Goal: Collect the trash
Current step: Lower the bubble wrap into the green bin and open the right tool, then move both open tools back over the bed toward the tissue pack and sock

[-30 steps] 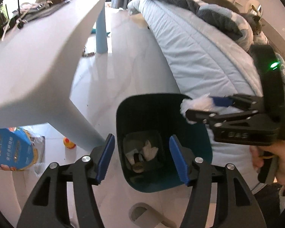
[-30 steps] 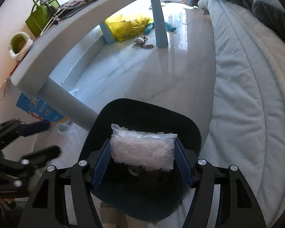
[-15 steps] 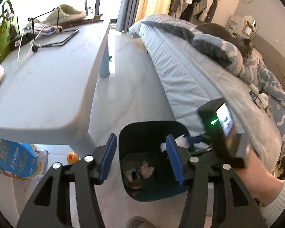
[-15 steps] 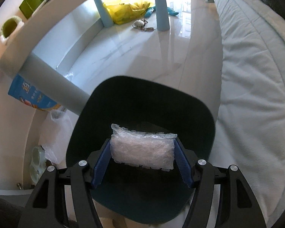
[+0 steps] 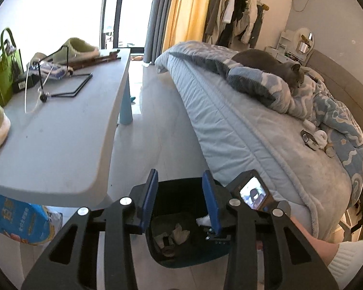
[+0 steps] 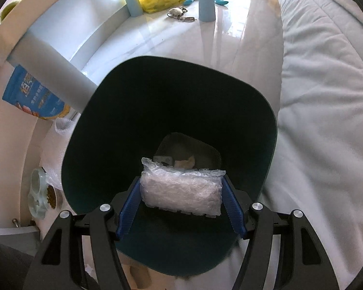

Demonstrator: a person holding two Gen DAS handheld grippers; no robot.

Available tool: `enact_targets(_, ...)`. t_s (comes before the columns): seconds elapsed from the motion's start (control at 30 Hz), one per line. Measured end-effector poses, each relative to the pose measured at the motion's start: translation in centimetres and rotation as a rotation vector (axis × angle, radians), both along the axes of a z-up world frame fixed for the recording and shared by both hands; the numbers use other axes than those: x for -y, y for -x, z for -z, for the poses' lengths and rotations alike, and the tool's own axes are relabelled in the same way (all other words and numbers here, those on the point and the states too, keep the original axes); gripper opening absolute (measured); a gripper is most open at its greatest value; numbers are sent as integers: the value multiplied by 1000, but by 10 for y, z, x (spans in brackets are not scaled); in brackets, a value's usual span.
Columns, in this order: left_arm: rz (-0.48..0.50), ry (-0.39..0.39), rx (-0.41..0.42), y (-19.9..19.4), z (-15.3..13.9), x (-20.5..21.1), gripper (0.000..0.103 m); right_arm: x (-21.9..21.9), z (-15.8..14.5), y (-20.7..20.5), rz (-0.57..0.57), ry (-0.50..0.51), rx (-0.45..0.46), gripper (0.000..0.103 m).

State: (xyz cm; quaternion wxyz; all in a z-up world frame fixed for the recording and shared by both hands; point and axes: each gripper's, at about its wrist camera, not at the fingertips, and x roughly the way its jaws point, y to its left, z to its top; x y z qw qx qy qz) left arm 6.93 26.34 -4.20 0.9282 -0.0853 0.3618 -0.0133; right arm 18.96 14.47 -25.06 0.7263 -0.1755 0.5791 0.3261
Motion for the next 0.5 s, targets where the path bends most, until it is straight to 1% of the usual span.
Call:
enact_targets(0.07,6,21,14,0,-6,3,40,1,2,1,-10,-6,-8,70)
enact_targets(0.13,8,26,30,0,-11,7,40,1,2,4,-27,-18,-15,76)
enact_targets(0.17,10,30,40,0,-15,9,40,1,0,6,-41,-27,-13,77)
enact_targets(0.33,1,37,70,0,-28,16,40,1,-17,12,-78,-52,23,78)
enact_targets(0.5,-3,42,92,0,-37,21,40,11,-47,14,-80,-86,89,78)
